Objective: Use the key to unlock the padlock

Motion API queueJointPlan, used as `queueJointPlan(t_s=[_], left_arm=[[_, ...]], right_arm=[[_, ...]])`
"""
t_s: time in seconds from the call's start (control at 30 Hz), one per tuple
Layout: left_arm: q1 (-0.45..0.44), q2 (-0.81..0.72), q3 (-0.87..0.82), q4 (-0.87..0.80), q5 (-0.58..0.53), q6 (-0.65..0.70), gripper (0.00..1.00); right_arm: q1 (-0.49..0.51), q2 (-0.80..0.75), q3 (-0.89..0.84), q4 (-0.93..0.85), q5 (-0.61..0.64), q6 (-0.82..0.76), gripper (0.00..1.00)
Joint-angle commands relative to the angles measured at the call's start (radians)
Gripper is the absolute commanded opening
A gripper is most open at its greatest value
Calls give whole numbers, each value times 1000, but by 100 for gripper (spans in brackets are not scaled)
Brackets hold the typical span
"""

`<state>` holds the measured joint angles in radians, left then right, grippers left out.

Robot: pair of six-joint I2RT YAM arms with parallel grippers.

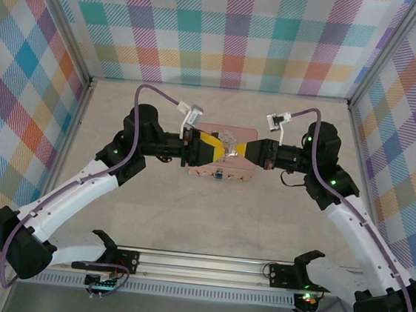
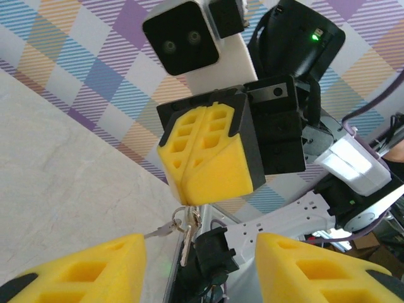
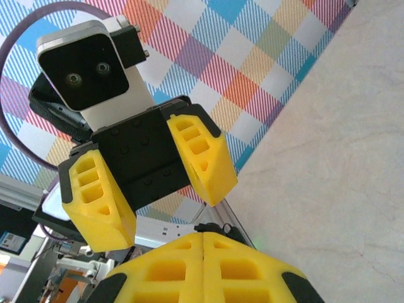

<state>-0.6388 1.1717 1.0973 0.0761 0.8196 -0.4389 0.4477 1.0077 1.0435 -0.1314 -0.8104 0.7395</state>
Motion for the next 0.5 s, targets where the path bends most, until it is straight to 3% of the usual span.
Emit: queueJointPlan(t_s=[0.0, 0.27, 0.47], left_arm=[[8, -20, -27, 37, -51, -33, 54], [8, -11, -78, 186, -174, -187, 64], [7, 29, -109, 349, -184, -332, 69]], right_arm=[[6, -43, -29, 123, 41, 21, 0], [6, -142, -192, 377, 212, 83, 0], [6, -161, -273, 507, 285, 137, 0]])
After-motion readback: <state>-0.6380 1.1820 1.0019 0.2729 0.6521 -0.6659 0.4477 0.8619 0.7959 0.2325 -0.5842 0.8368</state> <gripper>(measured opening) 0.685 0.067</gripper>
